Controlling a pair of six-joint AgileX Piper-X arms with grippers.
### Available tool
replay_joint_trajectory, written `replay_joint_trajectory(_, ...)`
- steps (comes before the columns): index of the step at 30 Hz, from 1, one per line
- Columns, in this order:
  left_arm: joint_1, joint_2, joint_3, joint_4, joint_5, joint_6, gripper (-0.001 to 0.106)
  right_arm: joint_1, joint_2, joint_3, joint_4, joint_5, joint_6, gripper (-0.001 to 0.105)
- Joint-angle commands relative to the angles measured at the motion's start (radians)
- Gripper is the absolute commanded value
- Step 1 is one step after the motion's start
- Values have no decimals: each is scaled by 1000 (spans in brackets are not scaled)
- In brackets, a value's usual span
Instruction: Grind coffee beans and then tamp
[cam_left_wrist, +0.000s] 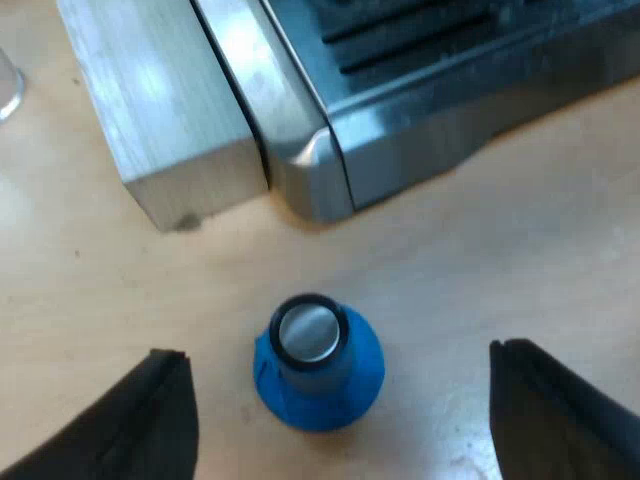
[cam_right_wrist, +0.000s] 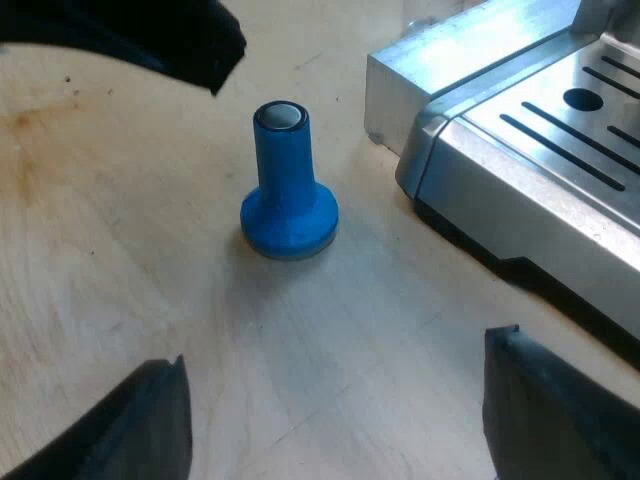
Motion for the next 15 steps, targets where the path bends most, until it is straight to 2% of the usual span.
replay_joint_trajectory(1, -2, 22, -8, -28, -21, 13, 63, 0, -3, -4, -14, -11, -14, 63)
replay_joint_trajectory(4, -2, 39, -11, -36, -21, 19, 63, 0, -3, -4, -14, -11, -14, 63)
replay_joint_trajectory(6, -2, 137, -50, -54, -21, 29, 63, 0, -3, -4, -14, -11, -14, 63)
replay_joint_trajectory(15, -2, 332, -102, -57, -21, 33, 63, 0, -3, -4, -14, -11, -14, 63)
